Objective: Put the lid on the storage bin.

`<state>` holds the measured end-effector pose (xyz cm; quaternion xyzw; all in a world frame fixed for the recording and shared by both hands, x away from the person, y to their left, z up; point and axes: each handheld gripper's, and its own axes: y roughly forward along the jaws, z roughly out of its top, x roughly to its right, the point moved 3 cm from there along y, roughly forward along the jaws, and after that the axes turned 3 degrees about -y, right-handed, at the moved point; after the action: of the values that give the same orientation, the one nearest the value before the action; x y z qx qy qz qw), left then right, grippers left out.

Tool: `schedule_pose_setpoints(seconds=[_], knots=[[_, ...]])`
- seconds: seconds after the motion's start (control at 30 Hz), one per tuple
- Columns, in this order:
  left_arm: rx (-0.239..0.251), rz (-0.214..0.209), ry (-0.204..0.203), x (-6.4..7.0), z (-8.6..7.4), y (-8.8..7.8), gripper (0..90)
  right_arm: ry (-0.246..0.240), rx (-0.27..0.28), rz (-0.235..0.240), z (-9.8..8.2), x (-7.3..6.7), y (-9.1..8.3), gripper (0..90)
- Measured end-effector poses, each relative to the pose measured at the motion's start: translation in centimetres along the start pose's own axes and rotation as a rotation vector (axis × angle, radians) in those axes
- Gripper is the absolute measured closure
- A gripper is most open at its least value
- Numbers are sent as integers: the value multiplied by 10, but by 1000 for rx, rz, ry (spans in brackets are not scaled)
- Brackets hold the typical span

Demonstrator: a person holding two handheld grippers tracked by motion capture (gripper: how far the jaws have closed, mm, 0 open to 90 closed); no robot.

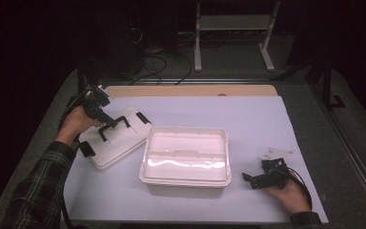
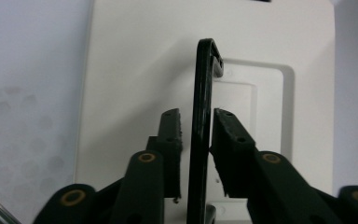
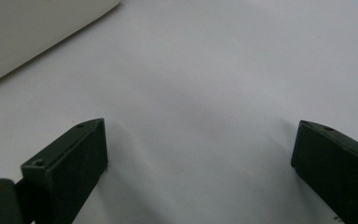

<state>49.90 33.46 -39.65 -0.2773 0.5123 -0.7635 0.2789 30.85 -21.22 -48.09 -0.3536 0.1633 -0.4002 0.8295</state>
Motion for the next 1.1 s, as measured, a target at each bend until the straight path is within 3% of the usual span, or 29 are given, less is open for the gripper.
schedule_pose_setpoints(seconds=[0.33,0.5,0.6,0.67,0.87,1.1], knots=[[-17,-32,42,9,2,-1,837,0,-1,0,0,0,0,30],[-23,-11,57,13,3,-2,843,0,0,0,0,0,0,30],[0,-20,57,15,4,-8,843,0,0,0,0,0,0,30],[15,-33,49,18,5,-16,843,0,0,0,0,0,0,30],[11,-1,89,29,13,-51,843,0,-1,0,0,0,0,30],[75,-5,126,45,23,-94,843,1,0,0,0,0,0,30]])
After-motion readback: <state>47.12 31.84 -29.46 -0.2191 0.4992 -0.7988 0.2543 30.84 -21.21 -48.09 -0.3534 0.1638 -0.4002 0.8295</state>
